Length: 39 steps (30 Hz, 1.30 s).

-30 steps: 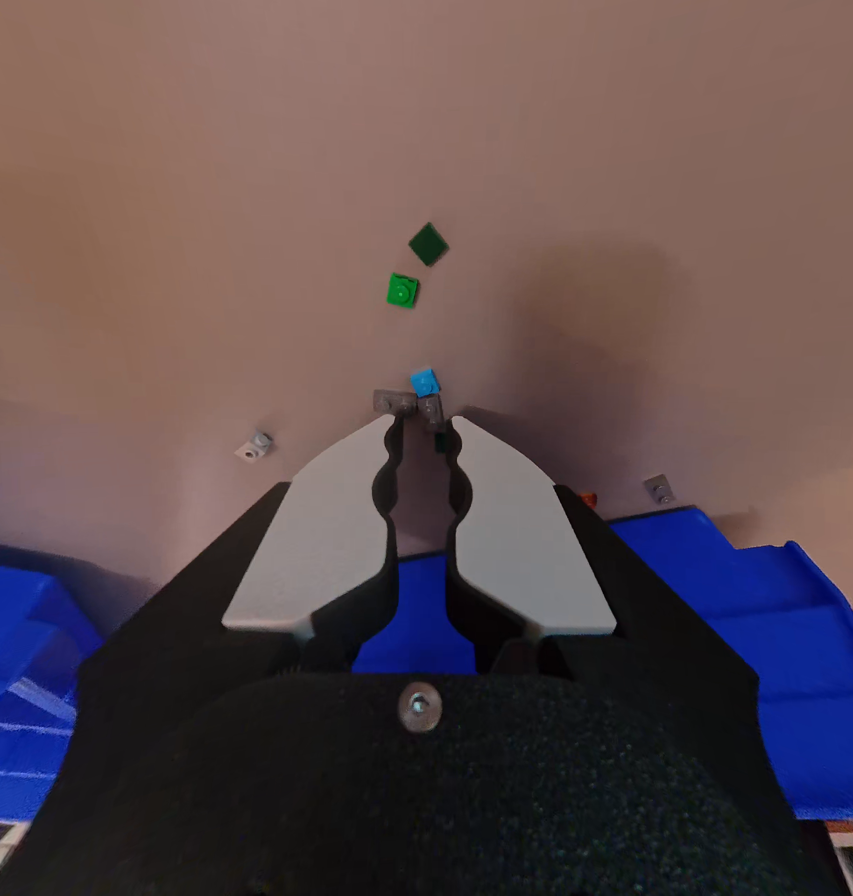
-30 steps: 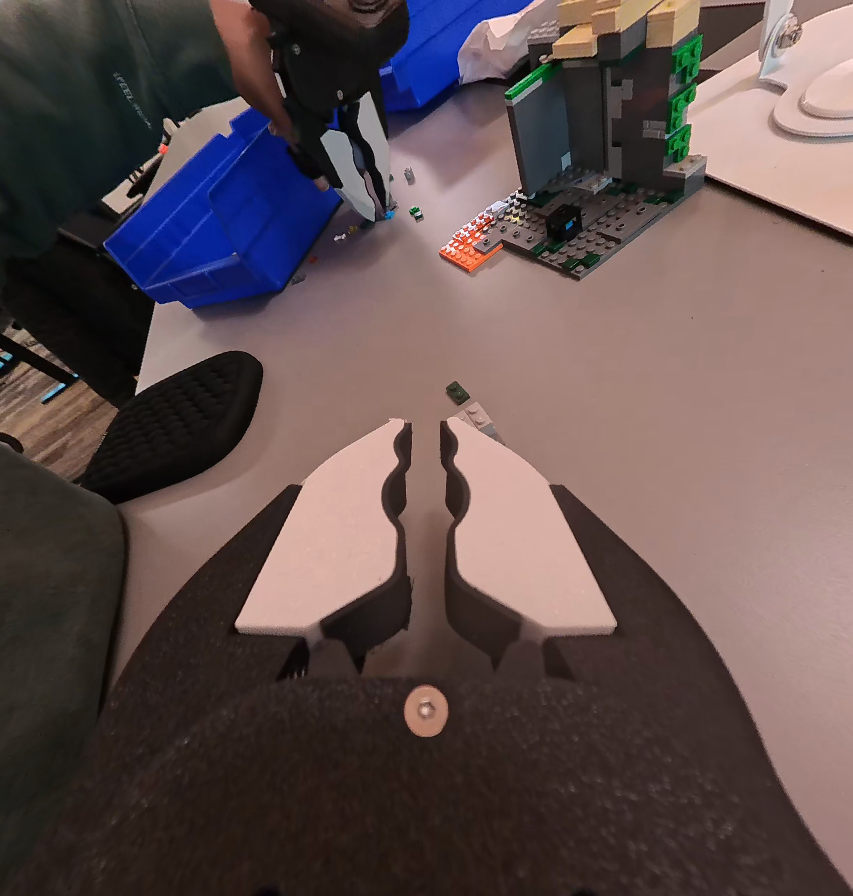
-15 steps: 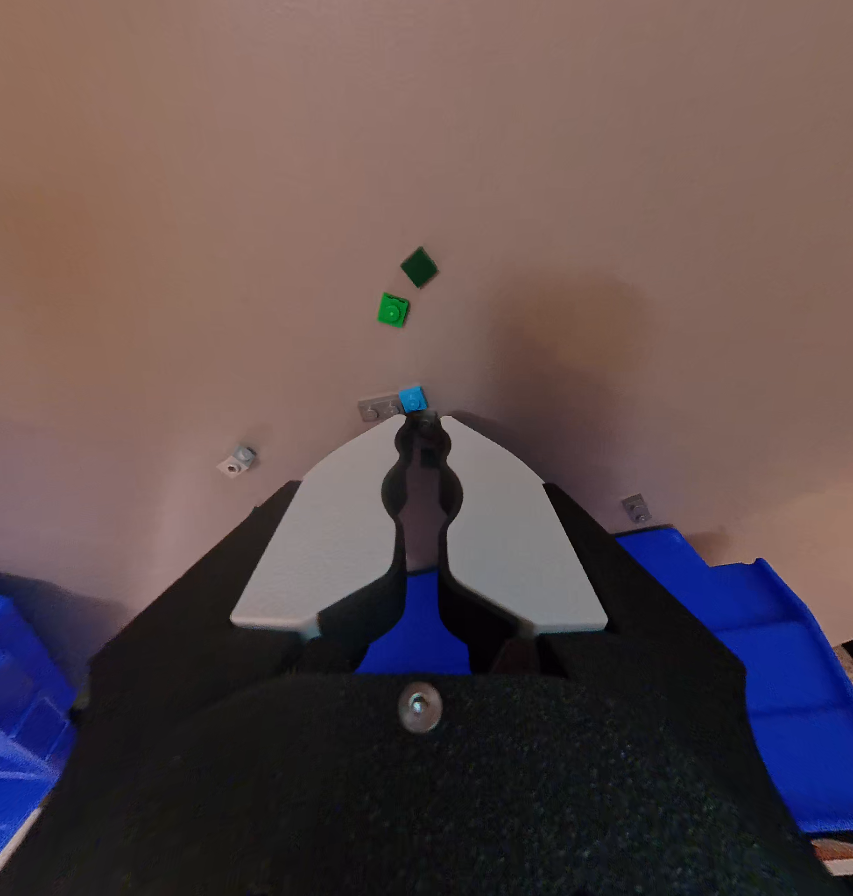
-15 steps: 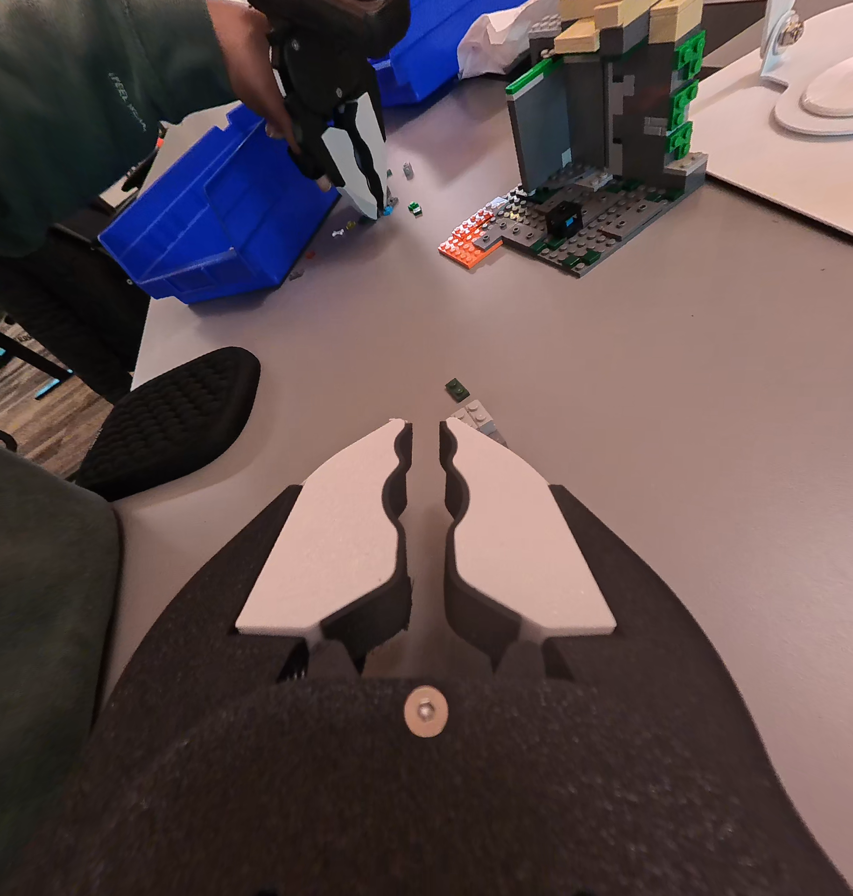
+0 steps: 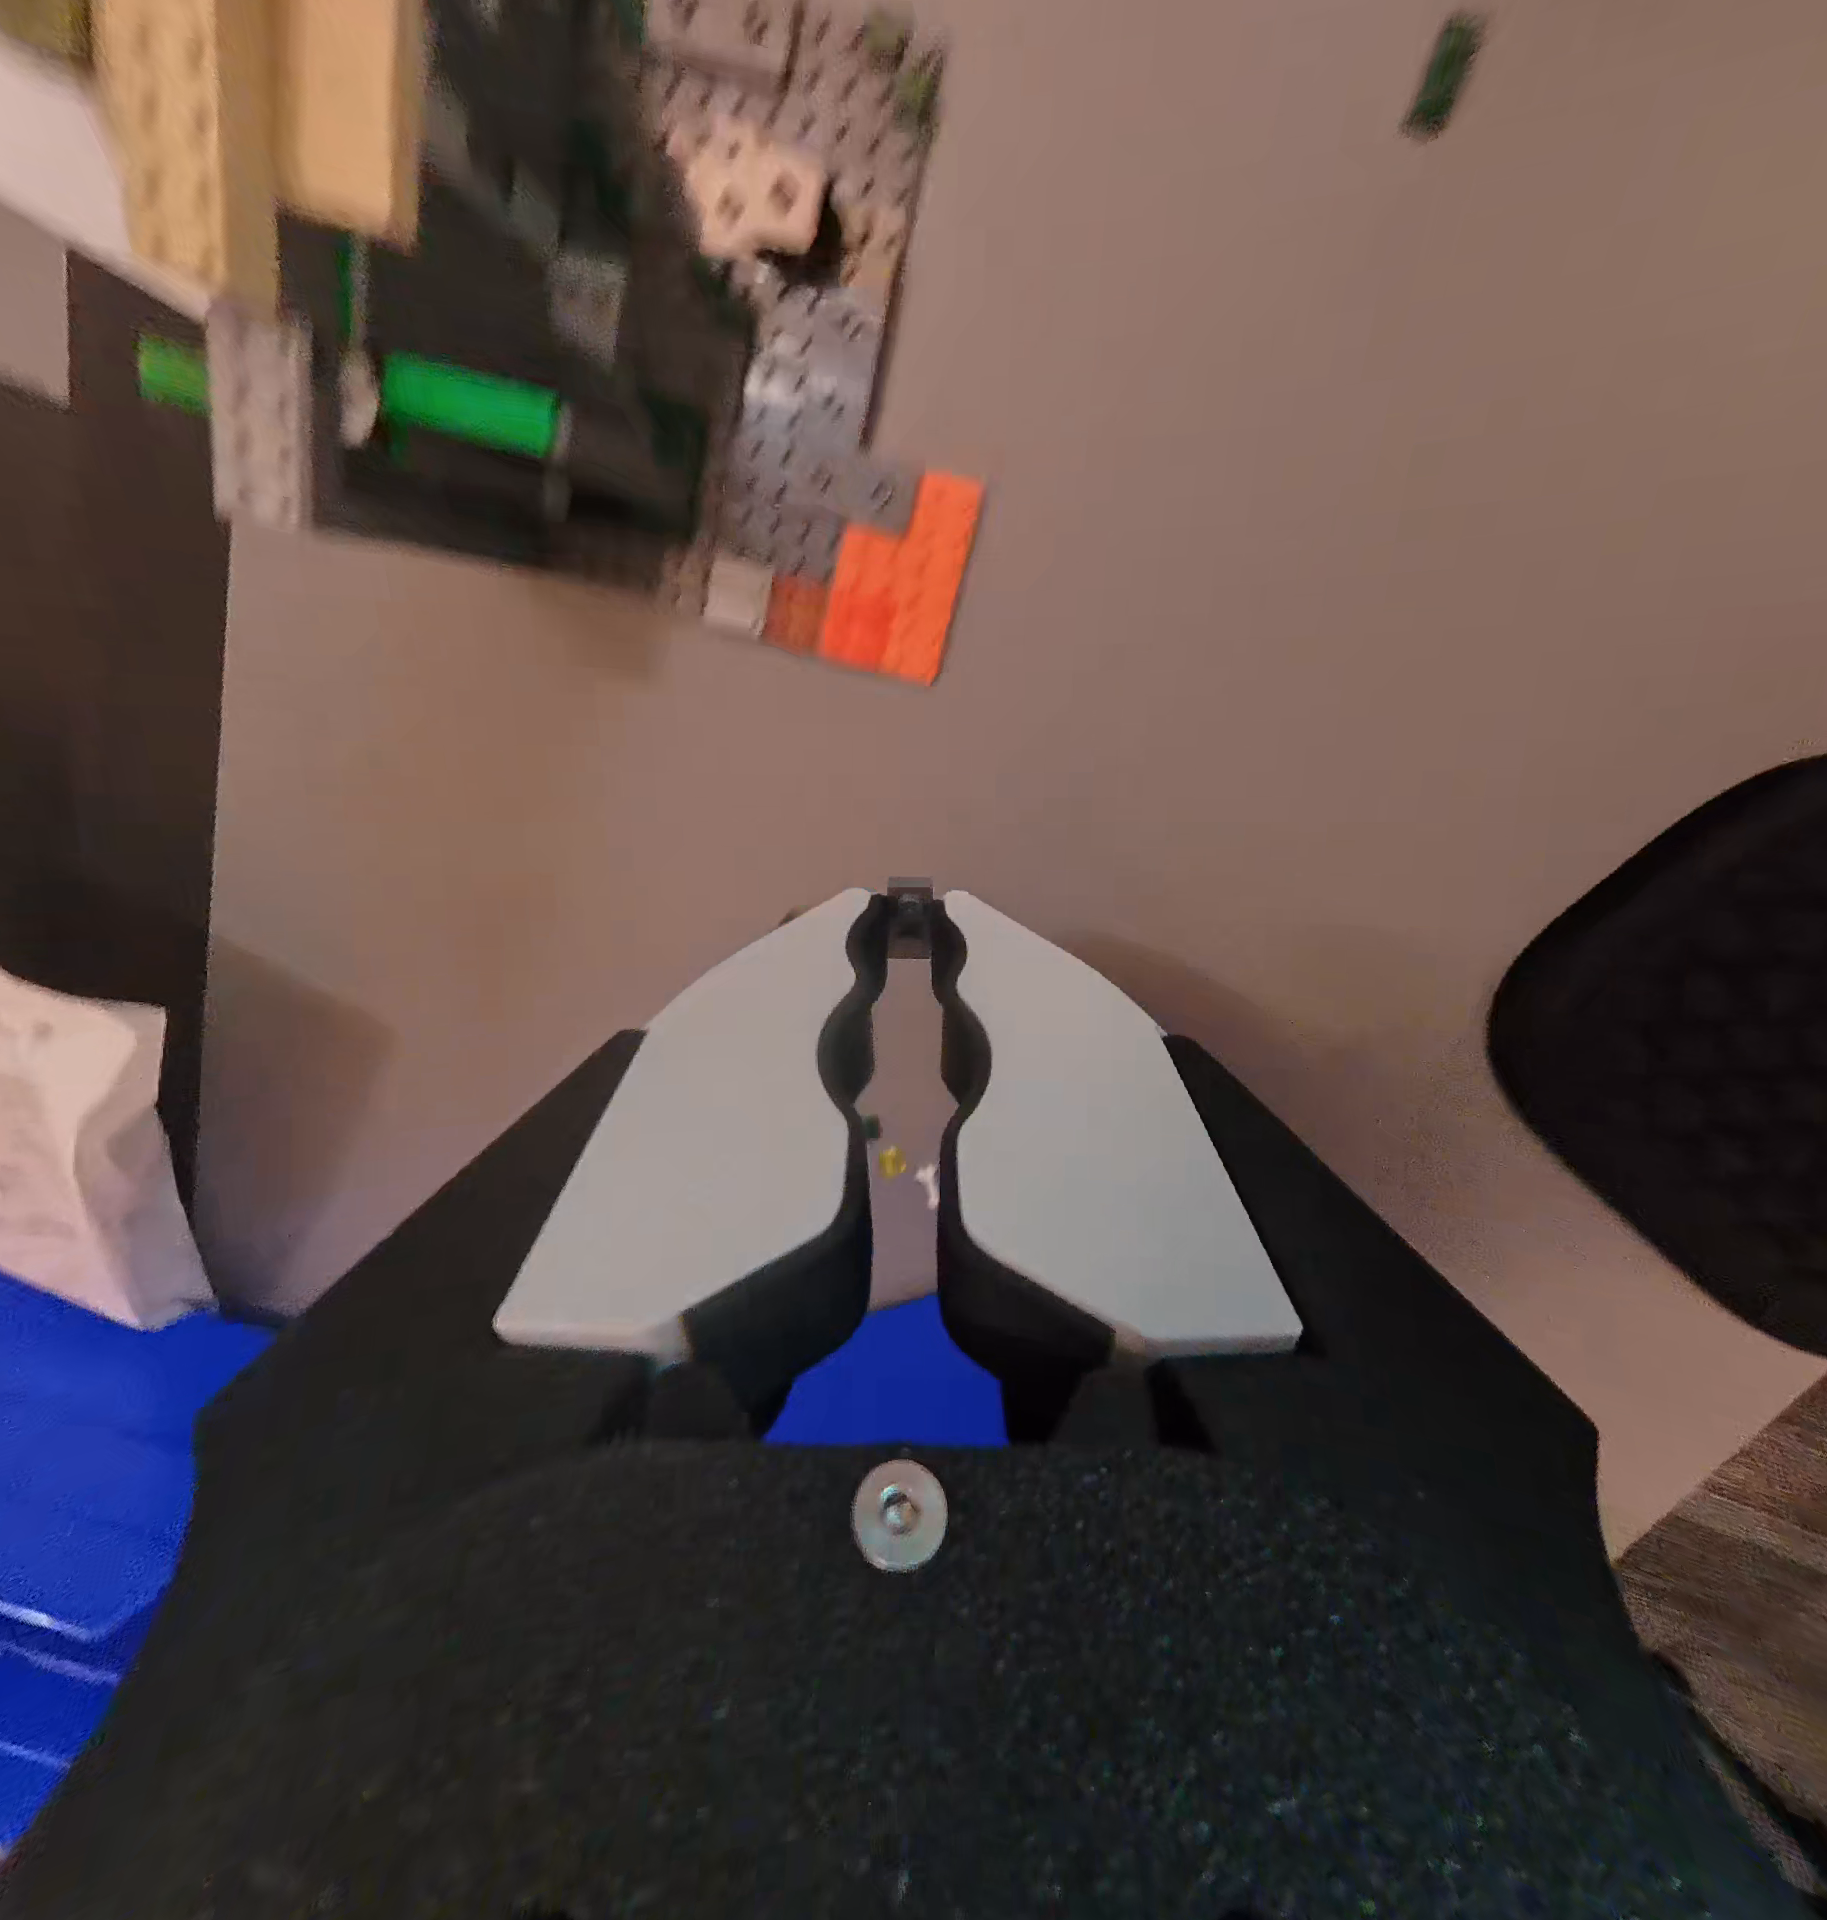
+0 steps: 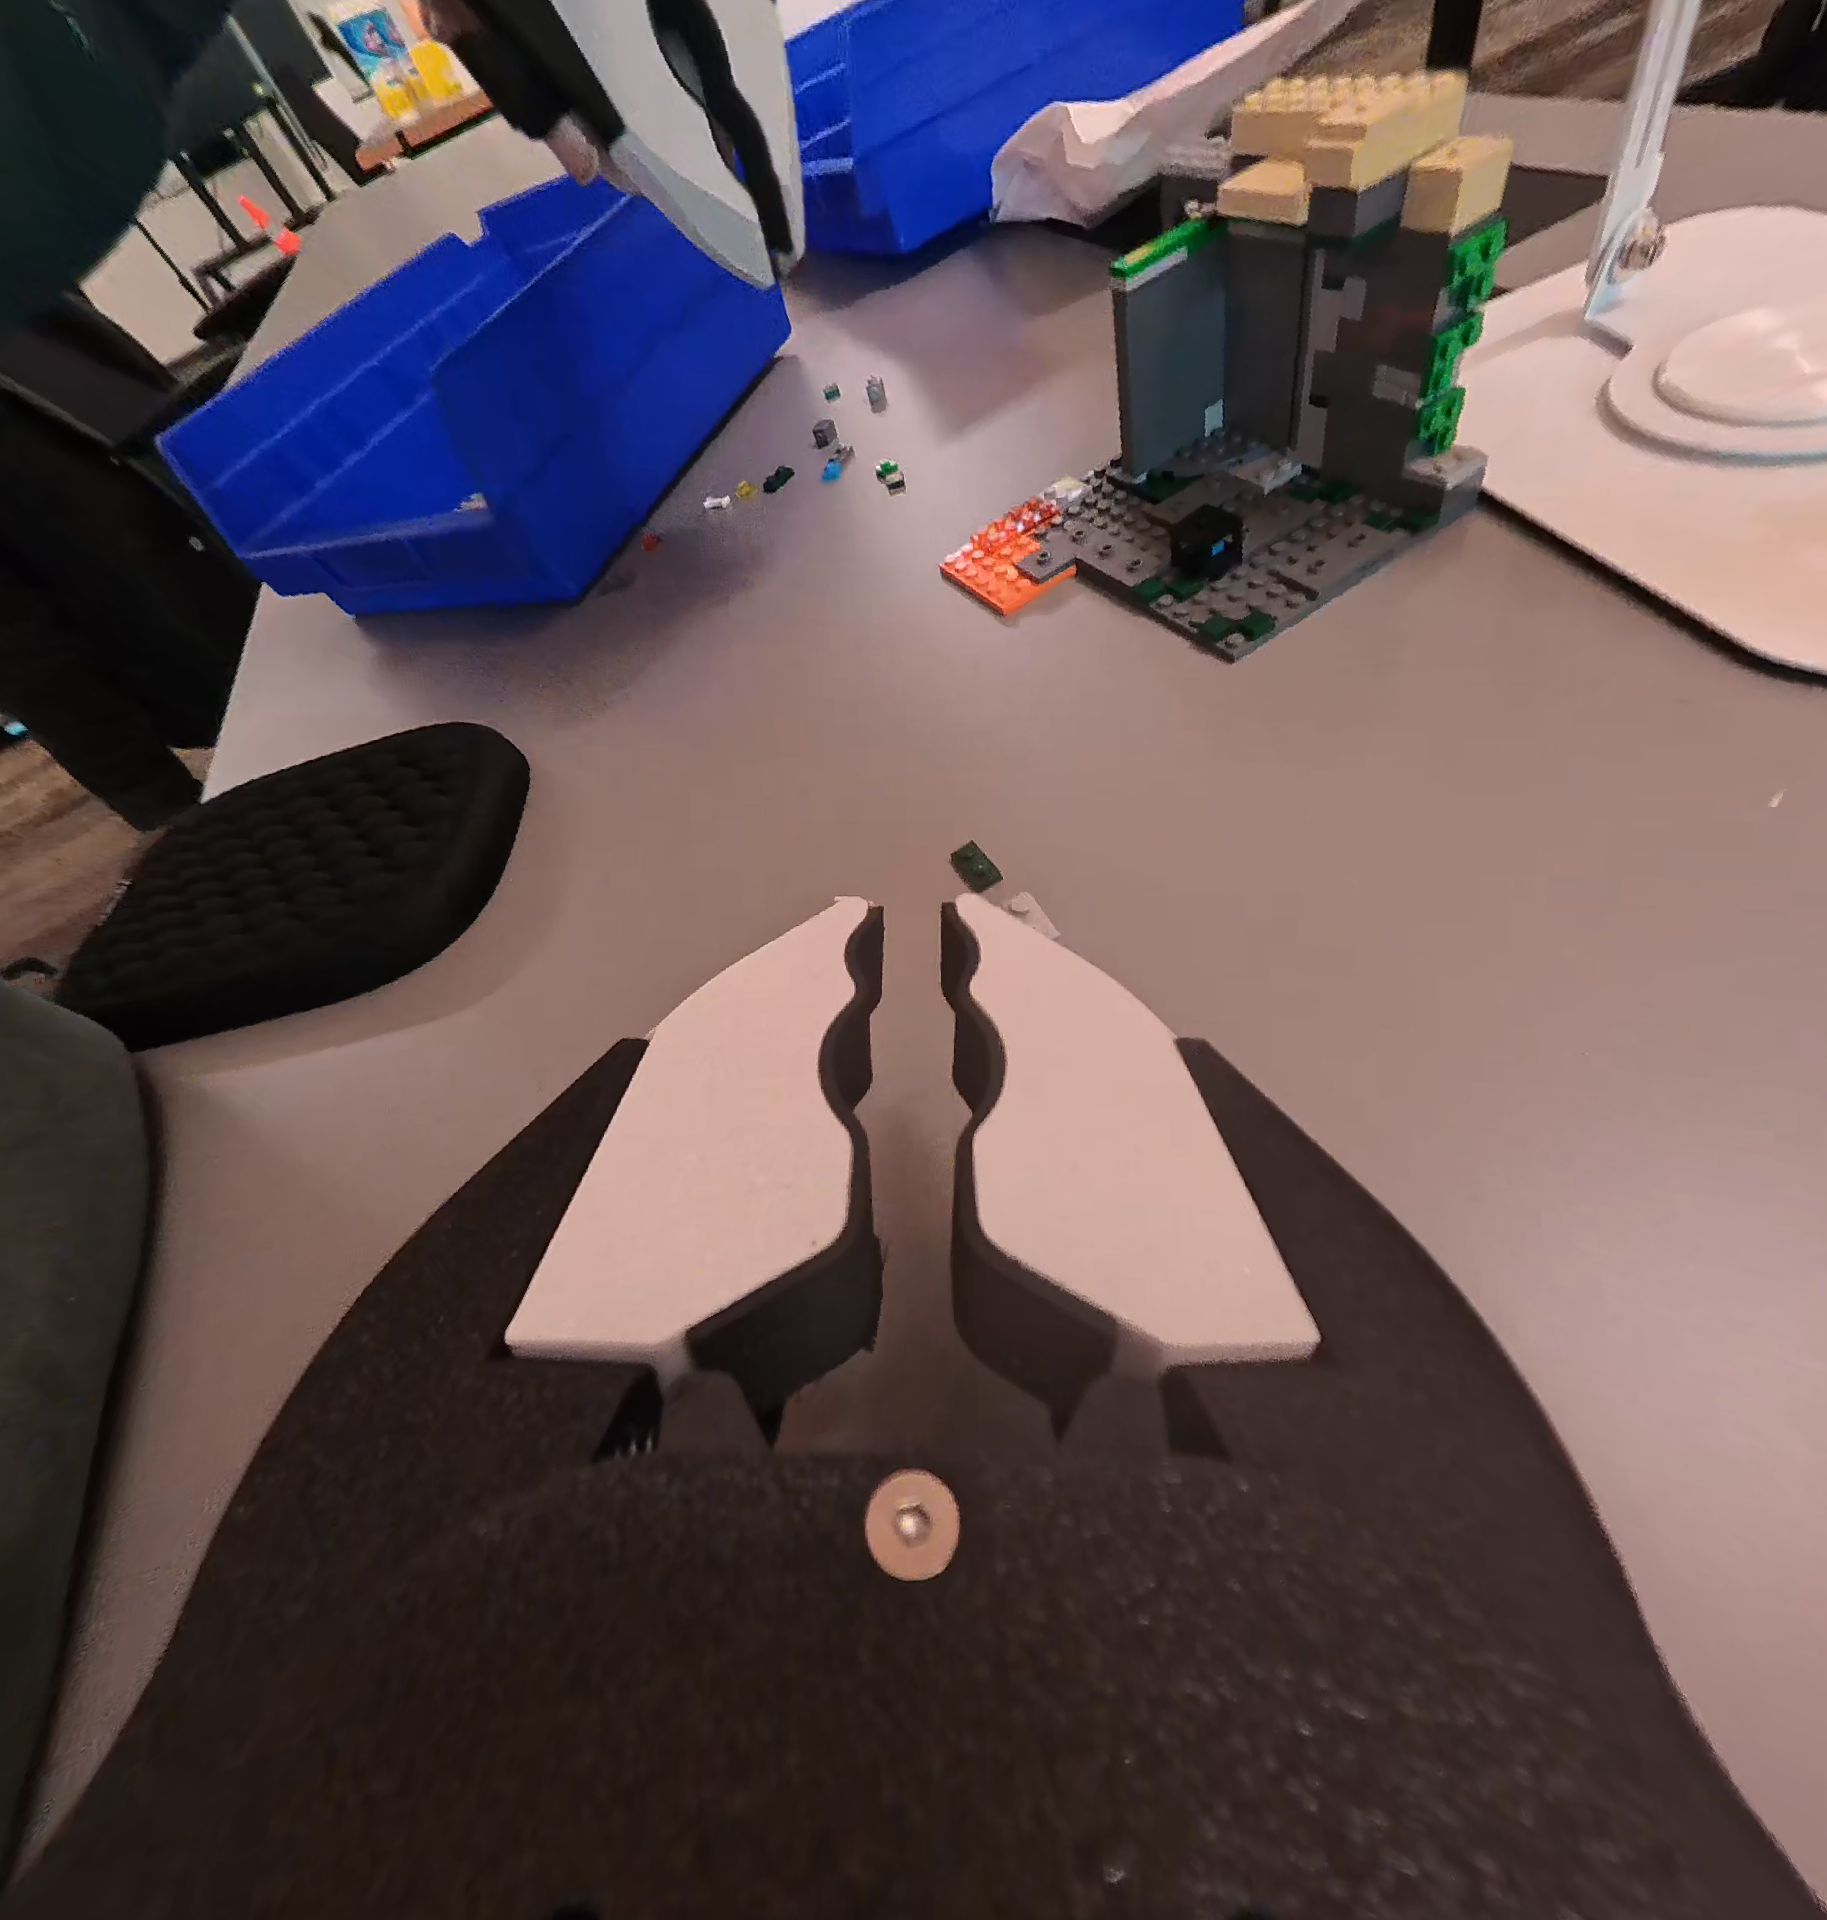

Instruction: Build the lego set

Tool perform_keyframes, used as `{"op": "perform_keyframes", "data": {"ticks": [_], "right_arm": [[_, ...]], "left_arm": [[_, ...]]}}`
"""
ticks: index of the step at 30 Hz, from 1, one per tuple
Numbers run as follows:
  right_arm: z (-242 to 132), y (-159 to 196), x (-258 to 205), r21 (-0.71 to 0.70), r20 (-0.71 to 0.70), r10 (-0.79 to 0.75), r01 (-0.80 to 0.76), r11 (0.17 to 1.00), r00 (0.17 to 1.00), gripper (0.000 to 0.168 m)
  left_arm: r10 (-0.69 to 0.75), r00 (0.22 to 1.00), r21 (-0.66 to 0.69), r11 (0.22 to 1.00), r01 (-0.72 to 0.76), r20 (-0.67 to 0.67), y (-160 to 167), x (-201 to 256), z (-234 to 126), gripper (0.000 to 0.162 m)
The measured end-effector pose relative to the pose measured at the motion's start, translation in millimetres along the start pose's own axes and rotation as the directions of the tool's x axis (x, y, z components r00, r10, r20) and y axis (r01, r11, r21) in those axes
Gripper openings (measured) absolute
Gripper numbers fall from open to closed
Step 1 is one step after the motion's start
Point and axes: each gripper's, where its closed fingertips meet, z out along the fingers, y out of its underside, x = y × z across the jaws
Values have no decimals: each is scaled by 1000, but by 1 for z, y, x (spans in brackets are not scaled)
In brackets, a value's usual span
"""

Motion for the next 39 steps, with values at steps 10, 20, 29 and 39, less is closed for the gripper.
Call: {"op": "perform_keyframes", "data": {"ticks": [10,20,29,39], "right_arm": [[-4,-4,4,11,-67,-58,59,998,996,10],[-12,1,18,8,-125,-36,37,999,991,9],[-10,5,19,-10,-129,-43,42,999,991,9],[-8,7,20,-19,-127,-42,40,999,991,9]], "left_arm": [[219,967,24,976,-217,-134,-72,109,62,8],[284,940,25,958,-284,-190,-112,134,102,7],[307,934,53,952,-302,-183,-120,136,111,11],[272,947,133,959,-251,-171,-119,133,101,16]]}}
